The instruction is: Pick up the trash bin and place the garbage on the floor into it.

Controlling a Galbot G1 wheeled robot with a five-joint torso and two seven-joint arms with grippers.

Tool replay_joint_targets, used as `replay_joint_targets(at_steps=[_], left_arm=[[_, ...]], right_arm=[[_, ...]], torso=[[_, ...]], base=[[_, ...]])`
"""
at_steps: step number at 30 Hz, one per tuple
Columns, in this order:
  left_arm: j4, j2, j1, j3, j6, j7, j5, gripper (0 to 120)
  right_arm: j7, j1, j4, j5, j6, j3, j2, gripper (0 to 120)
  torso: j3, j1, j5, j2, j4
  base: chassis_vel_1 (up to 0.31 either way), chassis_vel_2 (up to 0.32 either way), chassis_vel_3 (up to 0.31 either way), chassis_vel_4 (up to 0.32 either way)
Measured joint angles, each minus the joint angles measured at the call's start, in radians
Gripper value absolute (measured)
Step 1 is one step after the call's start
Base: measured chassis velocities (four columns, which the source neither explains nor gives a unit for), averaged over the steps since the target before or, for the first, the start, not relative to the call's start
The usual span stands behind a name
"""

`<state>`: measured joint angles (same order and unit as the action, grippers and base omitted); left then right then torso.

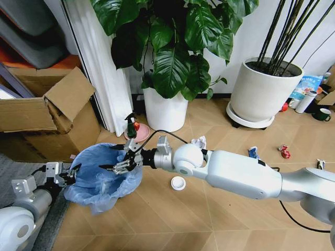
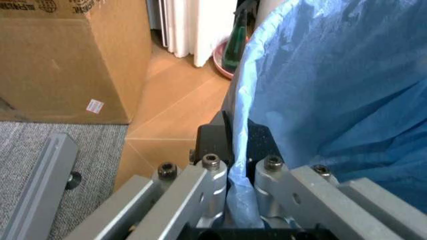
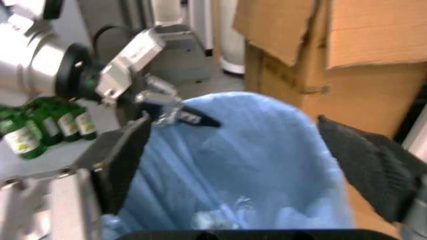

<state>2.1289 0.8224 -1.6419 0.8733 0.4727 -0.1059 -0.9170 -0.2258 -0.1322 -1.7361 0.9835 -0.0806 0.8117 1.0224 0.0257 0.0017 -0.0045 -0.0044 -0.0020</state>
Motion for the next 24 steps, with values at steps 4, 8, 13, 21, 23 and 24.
replay_joint_targets(at_steps=[4,8,13,21,23,24], left_arm=[[-0.001,0.002,-0.001,0.007,0.001,-0.003,-0.003,0],[-0.001,0.008,-0.005,0.012,0.001,-0.003,-0.003,0],[0.0,0.011,-0.005,0.024,0.003,-0.003,-0.013,0],[0.003,0.012,0.0,0.028,0.006,-0.004,-0.023,0],[0.004,0.013,0.0,0.031,0.006,-0.004,-0.026,0],[0.005,0.012,-0.001,0.033,0.007,-0.004,-0.027,0]], right_arm=[[0.107,-0.045,0.004,0.009,-0.012,-0.066,-0.018,100],[0.223,-0.136,0.017,0.023,-0.044,-0.16,-0.039,100],[0.312,-0.35,0.052,0.023,-0.088,-0.359,-0.072,100],[0.393,-0.563,0.116,-0.012,-0.144,-0.561,-0.072,100],[0.433,-0.608,0.137,-0.02,-0.167,-0.591,-0.058,100],[0.465,-0.634,0.146,-0.021,-0.187,-0.605,-0.049,100]], torso=[[0.0,0.0,0.0,0.0,0.0001],[0.0,0.0,0.0,0.0,0.0001],[0.0,0.0,0.0009,0.0,-0.0002],[0.0,0.0,-0.0003,0.0,-0.0003],[0.0,0.0,0.0003,0.0,-0.0003],[0.0,0.0,0.0002,0.0,-0.0001]], base=[[0.0,0.0,0.0,0.0],[0.0,0.0,0.0,0.0],[0.0,0.0,0.0,0.0],[0.0,0.0,0.0,0.0],[0.0,0.0,0.0,0.0],[0.0,0.0,0.0,0.0]])
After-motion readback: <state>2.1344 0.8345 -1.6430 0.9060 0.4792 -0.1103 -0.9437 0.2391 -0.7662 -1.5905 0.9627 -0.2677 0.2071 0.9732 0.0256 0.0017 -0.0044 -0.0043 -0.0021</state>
